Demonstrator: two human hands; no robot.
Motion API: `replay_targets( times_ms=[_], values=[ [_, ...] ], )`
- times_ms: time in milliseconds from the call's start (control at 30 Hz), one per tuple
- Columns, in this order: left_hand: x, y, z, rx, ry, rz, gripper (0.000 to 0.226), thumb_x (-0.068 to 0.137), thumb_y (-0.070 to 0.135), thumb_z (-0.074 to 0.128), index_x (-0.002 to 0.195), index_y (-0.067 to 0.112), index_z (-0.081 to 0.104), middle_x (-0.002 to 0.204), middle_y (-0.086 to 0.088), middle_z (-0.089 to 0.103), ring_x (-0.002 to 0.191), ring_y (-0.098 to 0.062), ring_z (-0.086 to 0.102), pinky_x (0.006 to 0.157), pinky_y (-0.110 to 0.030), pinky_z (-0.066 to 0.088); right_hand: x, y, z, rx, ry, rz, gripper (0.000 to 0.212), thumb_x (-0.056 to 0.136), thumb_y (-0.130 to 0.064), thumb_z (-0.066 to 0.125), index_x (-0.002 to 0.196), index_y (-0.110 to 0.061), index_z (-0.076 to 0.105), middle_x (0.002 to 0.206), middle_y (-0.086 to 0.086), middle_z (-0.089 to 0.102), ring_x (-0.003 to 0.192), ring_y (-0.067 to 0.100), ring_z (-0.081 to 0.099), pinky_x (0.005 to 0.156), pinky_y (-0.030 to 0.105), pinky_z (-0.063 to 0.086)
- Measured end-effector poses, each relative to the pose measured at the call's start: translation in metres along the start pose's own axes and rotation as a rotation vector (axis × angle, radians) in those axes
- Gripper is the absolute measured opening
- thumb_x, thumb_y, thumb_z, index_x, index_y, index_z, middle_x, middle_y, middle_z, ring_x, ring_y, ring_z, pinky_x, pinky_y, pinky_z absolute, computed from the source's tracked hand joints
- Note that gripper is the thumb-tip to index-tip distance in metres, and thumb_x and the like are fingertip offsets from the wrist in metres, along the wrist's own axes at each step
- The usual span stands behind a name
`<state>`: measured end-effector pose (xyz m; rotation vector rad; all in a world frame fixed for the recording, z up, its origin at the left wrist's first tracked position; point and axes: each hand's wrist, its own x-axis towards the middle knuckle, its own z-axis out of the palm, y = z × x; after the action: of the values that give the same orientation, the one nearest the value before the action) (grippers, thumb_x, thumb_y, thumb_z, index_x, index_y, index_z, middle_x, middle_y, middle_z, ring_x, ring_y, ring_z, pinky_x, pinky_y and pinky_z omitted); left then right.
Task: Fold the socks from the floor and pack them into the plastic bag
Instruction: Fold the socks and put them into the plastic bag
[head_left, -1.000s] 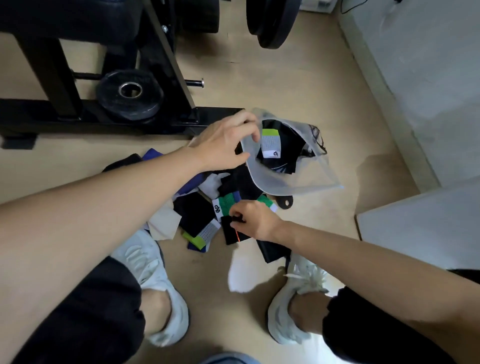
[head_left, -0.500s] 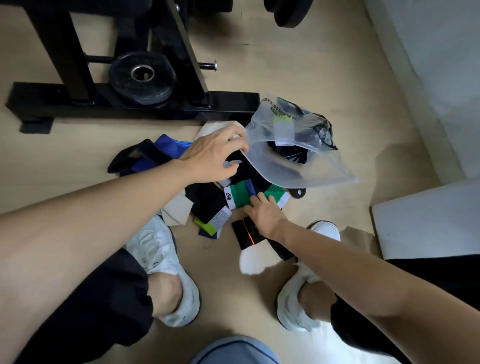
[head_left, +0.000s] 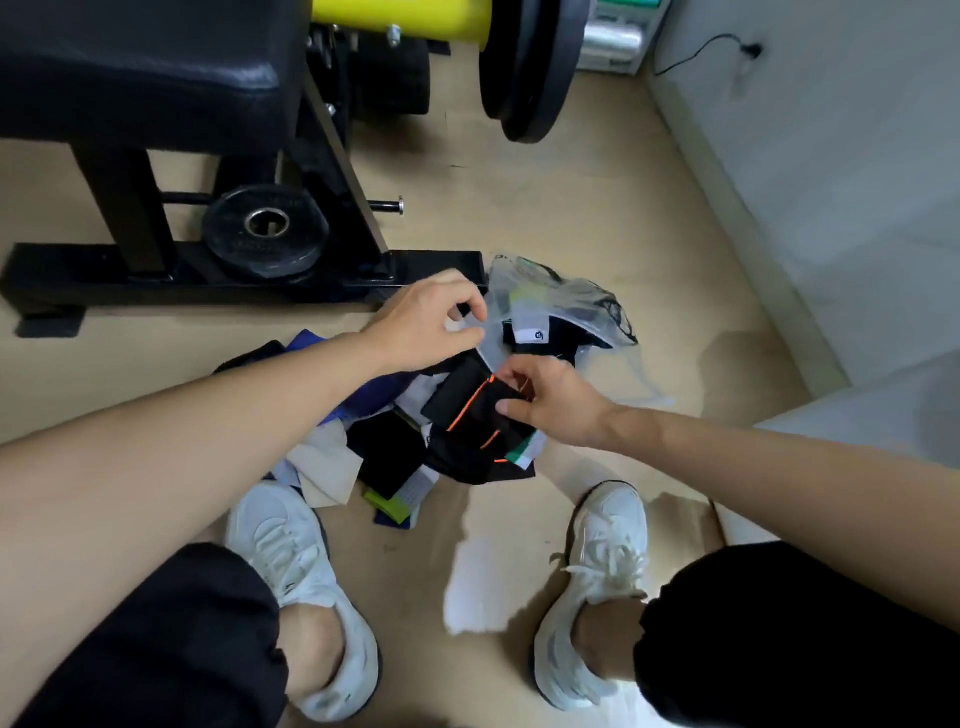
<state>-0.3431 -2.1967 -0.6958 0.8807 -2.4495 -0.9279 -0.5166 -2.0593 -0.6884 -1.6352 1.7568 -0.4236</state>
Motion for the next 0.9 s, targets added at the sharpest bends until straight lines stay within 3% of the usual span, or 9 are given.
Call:
replay_targets(
  times_ms=[67, 167, 233, 300, 400, 600, 733, 833, 900],
  values=[
    [0.007, 0.014, -0.009, -0.049, -0.022, -0.075, 0.007, 0.086, 0.037, 0.068, 0.086, 0.031, 0.07, 0.095, 0.014, 0.062, 0.085, -0.01, 0.062, 0.084, -0.037, 0.052, -0.003, -0.004, -0.021, 0.087, 0.084, 0.047, 0.012, 0.087, -0.01, 0.071, 0.09, -0.01, 0.059, 0.08, 0.01, 0.056, 0.073, 0.016, 0.049, 0.069, 0.034, 0.044],
    [0.011, 0.044, -0.024, -0.427, -0.207, -0.27, 0.024, 0.093, 0.044, 0.065, 0.075, 0.03, 0.072, 0.072, 0.016, 0.06, 0.079, -0.01, 0.055, 0.075, -0.03, 0.043, -0.01, -0.009, -0.04, 0.23, 0.18, 0.108, 0.012, 0.087, -0.009, 0.069, 0.088, -0.007, 0.058, 0.076, 0.002, 0.049, 0.072, 0.016, 0.048, 0.07, 0.033, 0.042],
    [0.01, 0.058, -0.031, -0.494, -0.329, -0.301, 0.023, 0.093, 0.046, 0.066, 0.075, 0.034, 0.073, 0.076, 0.018, 0.064, 0.083, -0.007, 0.058, 0.077, -0.027, 0.044, -0.02, -0.013, -0.05, 0.349, 0.228, 0.128, 0.011, 0.088, -0.01, 0.069, 0.09, -0.007, 0.059, 0.079, 0.006, 0.049, 0.074, 0.017, 0.048, 0.072, 0.033, 0.042],
    [0.007, 0.07, -0.035, -0.455, -0.371, -0.296, 0.012, 0.091, 0.039, 0.072, 0.092, 0.027, 0.075, 0.091, 0.01, 0.071, 0.091, -0.01, 0.064, 0.084, -0.03, 0.05, -0.032, -0.017, -0.058, 0.499, 0.26, 0.141, 0.013, 0.085, -0.014, 0.07, 0.093, -0.008, 0.062, 0.083, 0.01, 0.053, 0.078, 0.02, 0.051, 0.076, 0.035, 0.044],
    [0.003, 0.09, -0.035, -0.455, -0.303, -0.32, 0.013, 0.091, 0.023, 0.074, 0.104, 0.019, 0.072, 0.097, -0.004, 0.074, 0.086, -0.014, 0.069, 0.083, -0.032, 0.056, -0.051, -0.024, -0.069, 0.646, 0.289, 0.161, 0.013, 0.088, -0.006, 0.068, 0.101, -0.005, 0.064, 0.087, 0.013, 0.059, 0.082, 0.024, 0.057, 0.084, 0.041, 0.05],
    [0.001, 0.135, -0.041, -0.691, -0.207, -0.397, 0.039, 0.086, 0.004, 0.076, 0.123, 0.013, 0.066, 0.113, -0.007, 0.075, 0.103, -0.02, 0.072, 0.078, -0.029, 0.059, -0.07, -0.051, -0.088, 0.809, 0.368, 0.22, 0.01, 0.092, -0.004, 0.066, 0.088, -0.013, 0.063, 0.081, 0.003, 0.066, 0.074, 0.018, 0.063, 0.067, 0.027, 0.051],
    [0.001, 0.156, -0.045, -0.795, -0.2, -0.423, 0.037, 0.093, 0.003, 0.067, 0.129, 0.007, 0.061, 0.115, -0.009, 0.074, 0.097, -0.017, 0.072, 0.077, -0.026, 0.06, -0.079, -0.049, -0.093, 1.021, 0.371, 0.228, 0.005, 0.095, -0.009, 0.063, 0.092, -0.014, 0.064, 0.089, 0.004, 0.068, 0.077, 0.018, 0.064, 0.082, 0.037, 0.053],
    [-0.007, 0.17, -0.042, -0.779, -0.116, -0.402, 0.035, 0.094, 0.003, 0.066, 0.13, 0.004, 0.062, 0.118, -0.016, 0.073, 0.104, -0.023, 0.072, 0.082, -0.03, 0.061, -0.079, -0.046, -0.097, 0.832, 0.566, 0.22, 0.017, 0.087, -0.009, 0.073, 0.094, -0.015, 0.059, 0.084, 0.003, 0.063, 0.071, 0.014, 0.06, 0.069, 0.03, 0.05],
    [-0.016, 0.175, -0.039, -0.754, -0.036, -0.382, 0.033, 0.094, 0.001, 0.065, 0.127, 0.003, 0.064, 0.118, -0.018, 0.072, 0.11, -0.03, 0.071, 0.092, -0.038, 0.059, -0.076, -0.052, -0.1, 0.736, 0.643, 0.144, 0.021, 0.082, -0.01, 0.078, 0.09, -0.019, 0.061, 0.081, 0.001, 0.061, 0.07, 0.013, 0.058, 0.069, 0.029, 0.048]
  ],
)
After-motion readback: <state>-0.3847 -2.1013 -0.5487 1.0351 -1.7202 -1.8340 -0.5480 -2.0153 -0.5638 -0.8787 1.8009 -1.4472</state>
